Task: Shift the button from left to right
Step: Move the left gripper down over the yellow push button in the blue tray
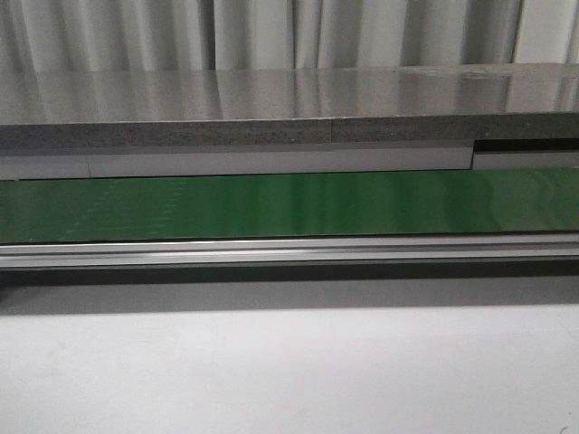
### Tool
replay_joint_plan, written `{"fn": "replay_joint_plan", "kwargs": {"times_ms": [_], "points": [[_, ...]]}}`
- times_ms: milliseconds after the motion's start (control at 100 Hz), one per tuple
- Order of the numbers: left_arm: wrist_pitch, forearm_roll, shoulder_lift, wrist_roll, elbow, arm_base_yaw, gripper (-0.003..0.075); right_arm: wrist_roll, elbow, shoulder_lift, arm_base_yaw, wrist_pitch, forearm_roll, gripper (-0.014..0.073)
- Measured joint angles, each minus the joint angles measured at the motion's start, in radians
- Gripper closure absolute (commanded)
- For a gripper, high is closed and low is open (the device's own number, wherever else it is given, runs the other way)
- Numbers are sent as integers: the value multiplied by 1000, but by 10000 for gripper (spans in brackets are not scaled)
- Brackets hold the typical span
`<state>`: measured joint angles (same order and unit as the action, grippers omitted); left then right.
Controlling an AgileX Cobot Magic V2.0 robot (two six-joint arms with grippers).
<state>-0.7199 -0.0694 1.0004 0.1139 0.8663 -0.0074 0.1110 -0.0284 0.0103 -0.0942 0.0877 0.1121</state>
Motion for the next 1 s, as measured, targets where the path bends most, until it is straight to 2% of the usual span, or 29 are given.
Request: {"fn": "replay_joint_plan", "kwargs": {"times_ms": [80,150,300,340,390,500,750,1000], "points": [[-2,0,4,0,0,0,689,0,0,0,0,0,0,662],[-2,0,6,0,0,0,573,0,0,0,0,0,0,662],[-4,0,6,0,0,0,159,0,0,0,0,0,0,662],[-6,0,6,0,0,0,75,0,0,0,0,0,0,662],[-6,0,6,0,0,0,17,0,0,0,0,0,0,662],[-6,0,6,0,0,0,15,0,0,0,0,0,0,662],[-6,-13,8,0,2,9,83,0,0,0,0,0,0,662],[-6,-19,103,0,47,153,83,0,0,0,0,0,0,662]]}}
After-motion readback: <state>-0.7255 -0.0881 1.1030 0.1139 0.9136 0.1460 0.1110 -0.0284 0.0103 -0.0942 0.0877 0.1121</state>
